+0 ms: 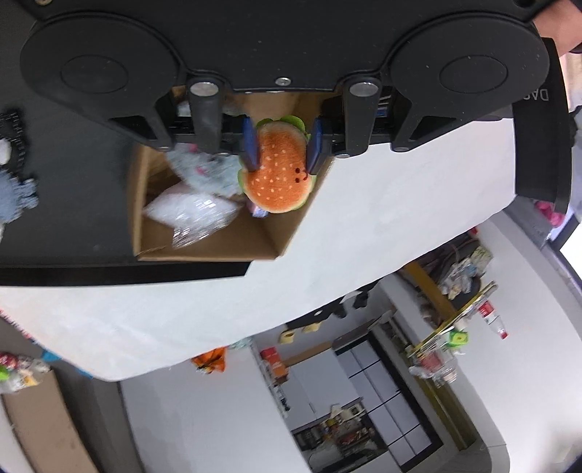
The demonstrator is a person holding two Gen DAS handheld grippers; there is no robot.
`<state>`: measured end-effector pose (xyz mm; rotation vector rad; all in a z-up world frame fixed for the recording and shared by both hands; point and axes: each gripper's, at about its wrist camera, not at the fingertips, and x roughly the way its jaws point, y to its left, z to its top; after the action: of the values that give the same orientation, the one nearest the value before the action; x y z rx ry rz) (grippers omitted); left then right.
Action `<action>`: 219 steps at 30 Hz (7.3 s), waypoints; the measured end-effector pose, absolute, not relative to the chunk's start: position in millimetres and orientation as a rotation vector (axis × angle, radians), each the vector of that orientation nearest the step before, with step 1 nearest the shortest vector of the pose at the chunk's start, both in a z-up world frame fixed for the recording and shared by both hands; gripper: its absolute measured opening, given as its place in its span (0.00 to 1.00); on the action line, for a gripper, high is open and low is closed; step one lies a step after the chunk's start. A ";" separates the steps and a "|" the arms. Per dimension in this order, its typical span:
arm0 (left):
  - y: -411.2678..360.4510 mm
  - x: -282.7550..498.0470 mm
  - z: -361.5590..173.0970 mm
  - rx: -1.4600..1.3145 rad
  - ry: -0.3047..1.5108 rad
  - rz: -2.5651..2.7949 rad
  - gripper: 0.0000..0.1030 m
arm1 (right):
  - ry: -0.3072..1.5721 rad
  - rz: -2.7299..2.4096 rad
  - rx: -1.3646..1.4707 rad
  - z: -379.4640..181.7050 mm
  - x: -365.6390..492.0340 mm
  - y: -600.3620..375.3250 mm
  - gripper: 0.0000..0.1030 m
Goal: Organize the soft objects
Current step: 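Lower the burger plush into the box and open the right gripper, then reach the right gripper to the black-and-white heart plush and grasp it, then carry the heart plush with the right gripper over the box, then open the right gripper to drop the heart plush into the box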
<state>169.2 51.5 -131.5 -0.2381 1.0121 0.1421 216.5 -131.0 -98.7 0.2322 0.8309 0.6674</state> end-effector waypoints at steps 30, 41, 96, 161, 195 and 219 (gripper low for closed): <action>26.3 183.1 -122.2 -0.080 1.045 0.222 0.58 | 0.706 0.381 0.259 -97.3 224.0 -188.9 0.52; 16.3 189.6 -122.9 -0.034 1.052 0.244 0.63 | 0.733 0.270 0.263 -116.5 234.6 -207.4 0.52; 5.9 185.8 -121.8 -0.017 1.045 0.247 0.71 | 1.035 -0.168 0.064 -206.2 247.5 -257.5 0.22; 30.1 174.2 -118.4 -0.161 0.978 0.168 0.53 | 0.838 0.111 0.177 -96.1 224.4 -220.4 0.38; 57.7 163.6 -131.7 -0.276 0.976 0.113 0.11 | 0.923 0.352 0.184 -83.2 202.5 -144.5 0.54; 53.9 176.4 -125.6 -0.243 1.021 0.170 0.18 | 0.931 0.326 0.094 -85.4 245.5 -235.2 0.60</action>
<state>176.4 53.9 -125.6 -0.2430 1.0210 0.1699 245.5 -235.2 -85.4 0.0941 0.9305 0.3259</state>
